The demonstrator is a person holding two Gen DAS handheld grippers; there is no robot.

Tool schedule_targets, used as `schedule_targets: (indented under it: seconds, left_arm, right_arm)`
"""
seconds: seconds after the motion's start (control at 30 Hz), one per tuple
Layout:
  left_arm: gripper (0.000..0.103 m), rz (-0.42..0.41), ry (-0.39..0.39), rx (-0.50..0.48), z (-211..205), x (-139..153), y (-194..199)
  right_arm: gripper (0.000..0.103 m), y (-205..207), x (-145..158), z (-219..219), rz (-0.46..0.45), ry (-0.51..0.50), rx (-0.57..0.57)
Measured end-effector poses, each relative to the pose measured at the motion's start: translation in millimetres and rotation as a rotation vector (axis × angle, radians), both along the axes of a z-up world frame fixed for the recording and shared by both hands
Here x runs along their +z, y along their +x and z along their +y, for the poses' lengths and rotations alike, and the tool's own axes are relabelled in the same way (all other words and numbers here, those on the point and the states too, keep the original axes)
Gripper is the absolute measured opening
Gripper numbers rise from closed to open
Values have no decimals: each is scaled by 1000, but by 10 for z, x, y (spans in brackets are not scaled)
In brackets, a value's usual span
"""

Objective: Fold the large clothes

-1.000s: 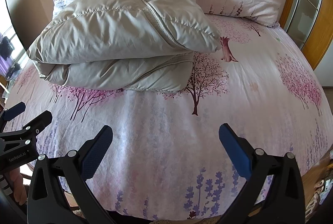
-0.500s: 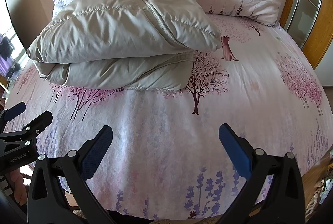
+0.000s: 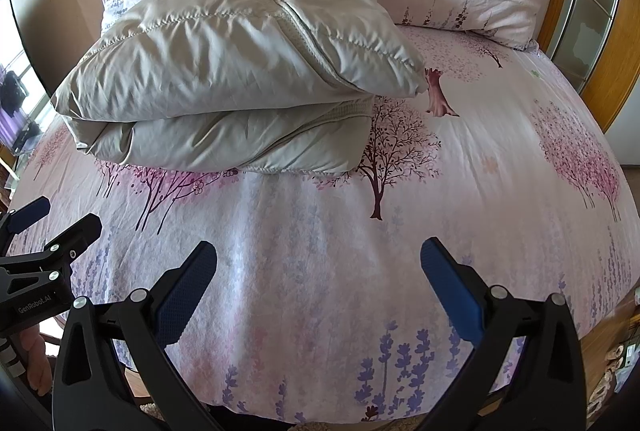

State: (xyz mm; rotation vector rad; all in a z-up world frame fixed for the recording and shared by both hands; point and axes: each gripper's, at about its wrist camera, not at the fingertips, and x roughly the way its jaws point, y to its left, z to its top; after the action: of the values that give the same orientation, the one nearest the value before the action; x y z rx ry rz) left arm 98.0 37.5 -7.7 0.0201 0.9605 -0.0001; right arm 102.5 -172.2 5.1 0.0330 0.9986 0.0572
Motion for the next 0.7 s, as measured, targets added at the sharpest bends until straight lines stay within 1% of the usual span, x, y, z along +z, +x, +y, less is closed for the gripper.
schedule_targets:
  seconds: [0.7]
  left_arm:
    - [101,3,0,-3,-8,-6,-1]
  right_arm:
    - [102,0,1,-1,1,1,1]
